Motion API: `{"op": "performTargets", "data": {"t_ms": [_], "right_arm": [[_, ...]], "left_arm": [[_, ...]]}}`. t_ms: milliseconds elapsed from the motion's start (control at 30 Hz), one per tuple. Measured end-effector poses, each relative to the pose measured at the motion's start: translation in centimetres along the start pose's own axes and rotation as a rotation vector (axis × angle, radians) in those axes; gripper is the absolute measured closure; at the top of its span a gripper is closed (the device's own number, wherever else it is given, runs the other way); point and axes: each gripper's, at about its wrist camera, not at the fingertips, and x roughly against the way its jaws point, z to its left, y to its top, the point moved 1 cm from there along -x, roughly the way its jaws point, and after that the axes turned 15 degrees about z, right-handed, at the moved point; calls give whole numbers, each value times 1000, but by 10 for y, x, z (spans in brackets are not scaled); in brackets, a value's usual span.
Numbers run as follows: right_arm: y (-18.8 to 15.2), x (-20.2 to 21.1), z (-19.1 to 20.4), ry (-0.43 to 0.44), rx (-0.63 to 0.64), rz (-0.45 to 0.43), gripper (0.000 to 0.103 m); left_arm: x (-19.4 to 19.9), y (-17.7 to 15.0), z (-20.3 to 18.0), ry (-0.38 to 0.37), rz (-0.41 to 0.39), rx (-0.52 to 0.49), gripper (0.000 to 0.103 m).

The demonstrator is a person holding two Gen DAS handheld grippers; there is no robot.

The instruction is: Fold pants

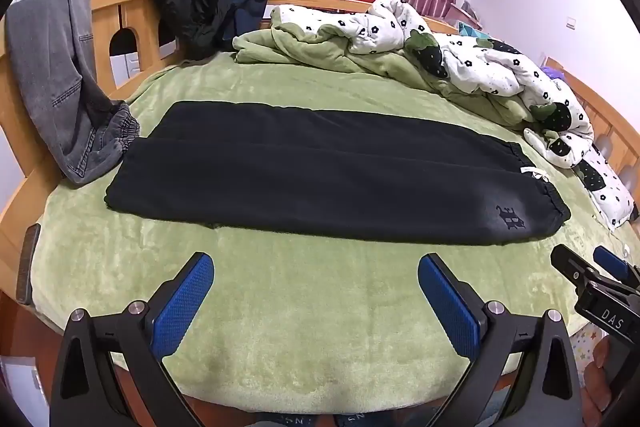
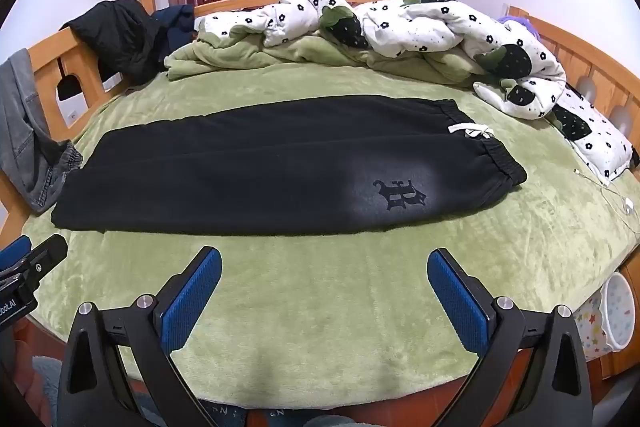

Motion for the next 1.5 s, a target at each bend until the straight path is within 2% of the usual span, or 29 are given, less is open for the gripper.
{"op": "performTargets", "data": {"t_ms": [1500], "right_arm": [[-1, -3, -1, -2, 1, 14, 2]], "left_arm": [[-1, -1, 1, 16, -5, 3, 0]]}}
